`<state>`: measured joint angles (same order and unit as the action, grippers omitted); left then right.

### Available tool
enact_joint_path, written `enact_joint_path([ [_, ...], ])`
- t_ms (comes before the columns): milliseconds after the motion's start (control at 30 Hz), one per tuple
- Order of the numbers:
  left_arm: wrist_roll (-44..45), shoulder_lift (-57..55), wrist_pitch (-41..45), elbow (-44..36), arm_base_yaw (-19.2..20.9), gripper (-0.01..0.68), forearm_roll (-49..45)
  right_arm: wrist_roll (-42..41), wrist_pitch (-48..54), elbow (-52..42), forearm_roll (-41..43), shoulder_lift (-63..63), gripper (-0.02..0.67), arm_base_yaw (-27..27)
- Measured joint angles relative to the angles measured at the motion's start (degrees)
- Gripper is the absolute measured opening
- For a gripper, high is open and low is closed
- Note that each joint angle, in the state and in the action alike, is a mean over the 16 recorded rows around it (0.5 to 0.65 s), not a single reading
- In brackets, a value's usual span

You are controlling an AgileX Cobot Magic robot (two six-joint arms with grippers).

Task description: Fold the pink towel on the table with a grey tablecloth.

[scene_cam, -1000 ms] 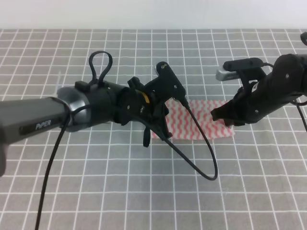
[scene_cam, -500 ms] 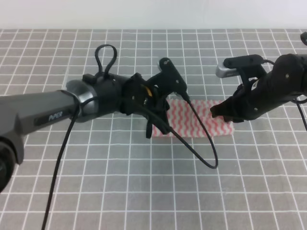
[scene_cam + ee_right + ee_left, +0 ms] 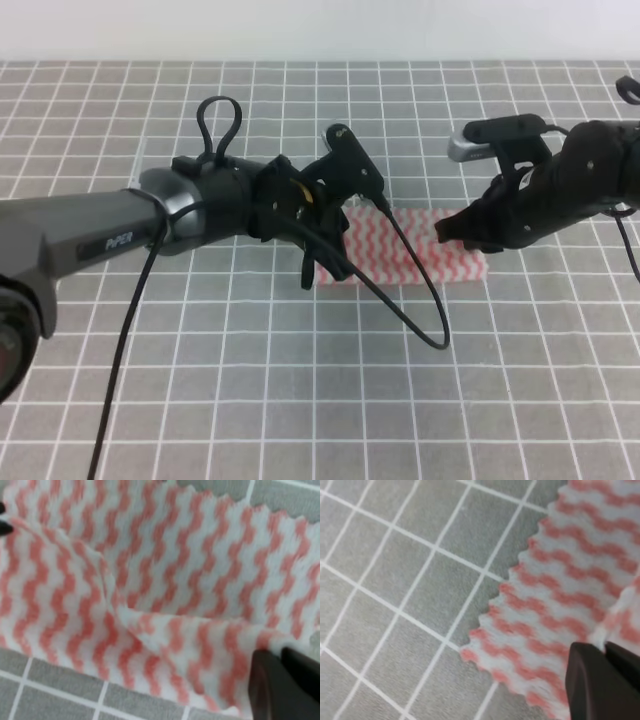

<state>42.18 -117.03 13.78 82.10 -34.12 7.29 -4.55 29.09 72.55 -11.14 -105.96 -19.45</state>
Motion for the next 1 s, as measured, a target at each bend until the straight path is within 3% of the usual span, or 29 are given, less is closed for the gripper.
enact_joint_path([
  [1000,0.2,-3.6,1.0,4.6,0.7,-0.002,0.0,0.0,-3.7,0.1,0.6,-0.6,-0.015,0.7],
])
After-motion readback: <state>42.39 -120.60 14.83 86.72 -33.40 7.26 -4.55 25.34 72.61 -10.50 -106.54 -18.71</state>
